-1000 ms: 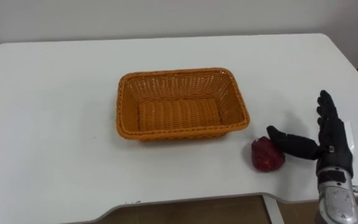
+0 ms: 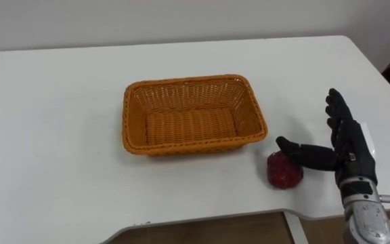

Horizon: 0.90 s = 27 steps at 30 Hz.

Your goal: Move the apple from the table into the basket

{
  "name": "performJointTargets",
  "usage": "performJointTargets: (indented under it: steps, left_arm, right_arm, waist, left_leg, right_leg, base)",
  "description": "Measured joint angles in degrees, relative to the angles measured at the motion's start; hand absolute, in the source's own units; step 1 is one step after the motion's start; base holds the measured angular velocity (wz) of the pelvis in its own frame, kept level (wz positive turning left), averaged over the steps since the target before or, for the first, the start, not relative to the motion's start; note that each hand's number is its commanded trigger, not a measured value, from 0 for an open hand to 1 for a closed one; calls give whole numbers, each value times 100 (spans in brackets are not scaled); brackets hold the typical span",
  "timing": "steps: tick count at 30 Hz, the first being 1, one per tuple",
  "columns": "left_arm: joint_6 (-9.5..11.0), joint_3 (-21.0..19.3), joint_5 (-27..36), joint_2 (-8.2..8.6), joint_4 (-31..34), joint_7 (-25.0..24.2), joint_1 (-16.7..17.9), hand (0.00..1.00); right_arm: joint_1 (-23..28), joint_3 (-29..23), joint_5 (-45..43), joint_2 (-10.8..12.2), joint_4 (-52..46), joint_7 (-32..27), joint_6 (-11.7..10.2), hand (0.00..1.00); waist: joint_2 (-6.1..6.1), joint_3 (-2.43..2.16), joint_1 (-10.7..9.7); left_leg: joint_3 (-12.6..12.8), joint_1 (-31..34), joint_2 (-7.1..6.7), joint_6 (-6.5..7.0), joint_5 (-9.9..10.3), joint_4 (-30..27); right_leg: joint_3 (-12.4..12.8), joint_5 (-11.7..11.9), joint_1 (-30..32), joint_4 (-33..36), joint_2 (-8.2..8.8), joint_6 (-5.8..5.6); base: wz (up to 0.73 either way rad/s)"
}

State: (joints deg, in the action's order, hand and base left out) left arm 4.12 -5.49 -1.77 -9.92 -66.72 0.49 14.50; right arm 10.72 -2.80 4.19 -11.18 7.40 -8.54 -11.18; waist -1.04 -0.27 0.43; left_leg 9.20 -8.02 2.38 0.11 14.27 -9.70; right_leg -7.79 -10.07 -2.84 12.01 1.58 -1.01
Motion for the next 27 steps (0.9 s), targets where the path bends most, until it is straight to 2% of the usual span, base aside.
performJointTargets:
  steps: [8,15,22,27]
  left_arm:
    - [5,8,-4,0,-24,-8,5,0]
    - [4,17,-7,2,-27,9,0,0]
    - [4,15,-8,4,-27,15,-28,0]
    - [4,18,3,4,-92,13,-137,0]
  right_arm:
    - [18,77,-186,5,-204,-1,-1,0]
    - [19,419,-317,5,-203,22,0,0]
    - [187,767,-508,3,-203,460,9,0]
    - [198,830,-801,-2,-202,624,10,0]
  waist:
    - [6,4,-2]
    - [23,16,-1]
    - [9,6,26]
    - [7,0,19]
  left_leg:
    - [4,-21,0,0,0,2]
    - [2,-16,5,0,0,20]
    - [4,-16,4,0,0,27]
    - [4,-13,6,0,0,24]
  right_leg:
    - [-2,0,-7,34,0,0]
    - [-13,0,5,50,-3,0]
    - [-21,0,9,35,-1,0]
    - [-13,11,-11,-20,-8,1]
  base:
    - [0]
    - [0]
    - [0]
    - [0]
